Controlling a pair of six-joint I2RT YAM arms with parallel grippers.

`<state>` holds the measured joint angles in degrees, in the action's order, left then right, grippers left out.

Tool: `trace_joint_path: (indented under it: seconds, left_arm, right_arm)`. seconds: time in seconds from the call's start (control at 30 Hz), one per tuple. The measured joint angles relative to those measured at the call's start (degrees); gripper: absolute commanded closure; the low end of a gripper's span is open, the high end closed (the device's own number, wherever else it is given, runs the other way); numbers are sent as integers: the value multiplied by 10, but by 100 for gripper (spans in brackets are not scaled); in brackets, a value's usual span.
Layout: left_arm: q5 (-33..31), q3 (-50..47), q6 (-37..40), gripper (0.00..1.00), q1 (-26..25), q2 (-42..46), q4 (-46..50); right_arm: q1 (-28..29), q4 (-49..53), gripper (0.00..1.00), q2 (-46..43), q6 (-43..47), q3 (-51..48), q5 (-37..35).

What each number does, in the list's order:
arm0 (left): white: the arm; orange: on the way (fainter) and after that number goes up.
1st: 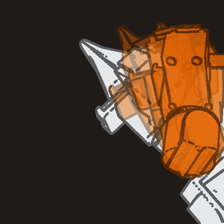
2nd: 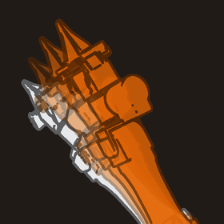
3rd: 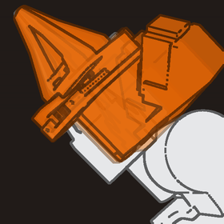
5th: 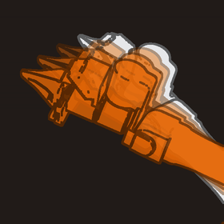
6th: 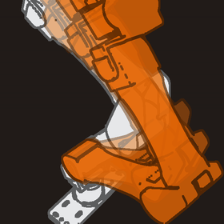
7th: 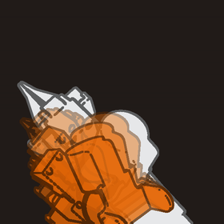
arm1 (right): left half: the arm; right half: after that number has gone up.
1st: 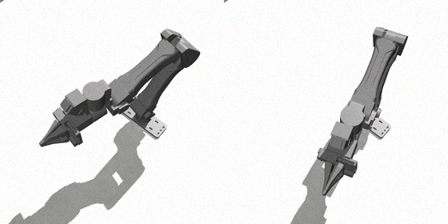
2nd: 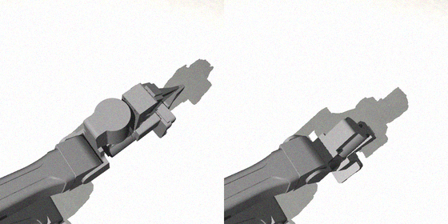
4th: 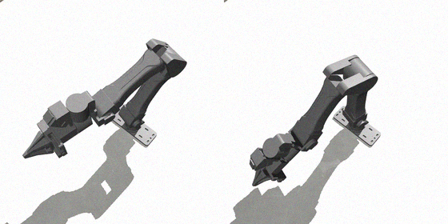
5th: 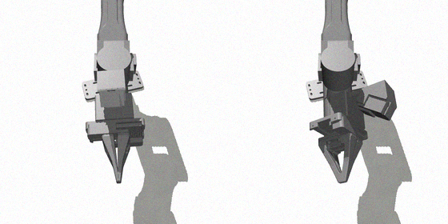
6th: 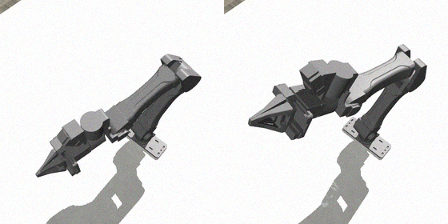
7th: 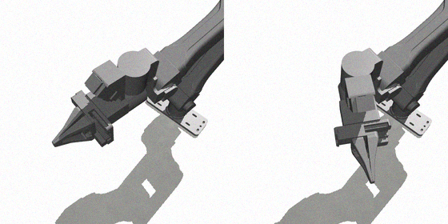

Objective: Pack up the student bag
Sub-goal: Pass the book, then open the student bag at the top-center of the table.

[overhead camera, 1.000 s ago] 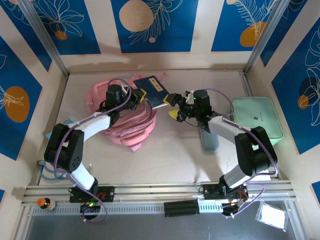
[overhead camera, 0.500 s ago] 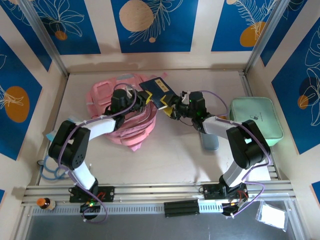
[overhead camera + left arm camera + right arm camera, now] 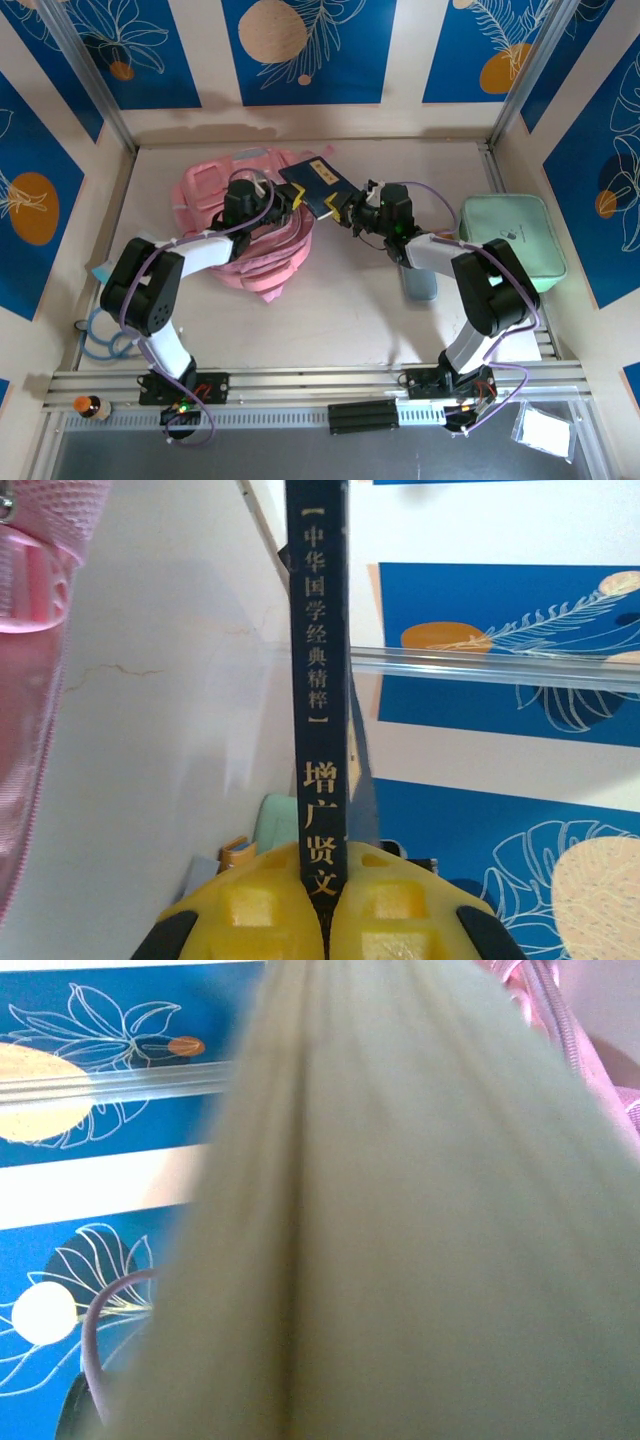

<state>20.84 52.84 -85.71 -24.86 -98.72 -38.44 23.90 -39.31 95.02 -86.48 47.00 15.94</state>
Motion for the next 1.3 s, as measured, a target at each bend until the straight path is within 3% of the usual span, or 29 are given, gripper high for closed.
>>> trace_joint_path:
  seconds: [0.1, 0.2, 0.4, 0.53, 0.7, 0.8, 0.97, 1.3]
  left_arm:
    - [1, 0, 33, 55, 3, 2, 30]
    - [1, 3, 88, 40, 9, 18, 91]
    - [-30, 70, 294, 27, 24, 72, 332]
    - [-73, 156, 459, 18, 25, 93, 499]
    - [-152, 217, 612, 5, 25, 94, 657]
    - [-181, 218, 675, 3, 26, 86, 723]
    - [-161, 206, 763, 5, 26, 63, 775]
    - [-193, 239, 874, 14, 24, -2, 847]
  right_arm:
    - [-1, 32, 100, -7, 16, 0, 0]
    - [-10, 77, 100, -22, 38, 0, -4]
    - [-36, 156, 100, -76, 96, 0, -16]
    - [-46, 213, 100, -116, 139, 0, -38]
    - [-49, 266, 100, -146, 179, 0, -64]
    - [-49, 286, 100, -150, 191, 0, -71]
    - [-51, 307, 100, -150, 201, 0, -79]
    - [-52, 318, 100, -145, 201, 2, -78]
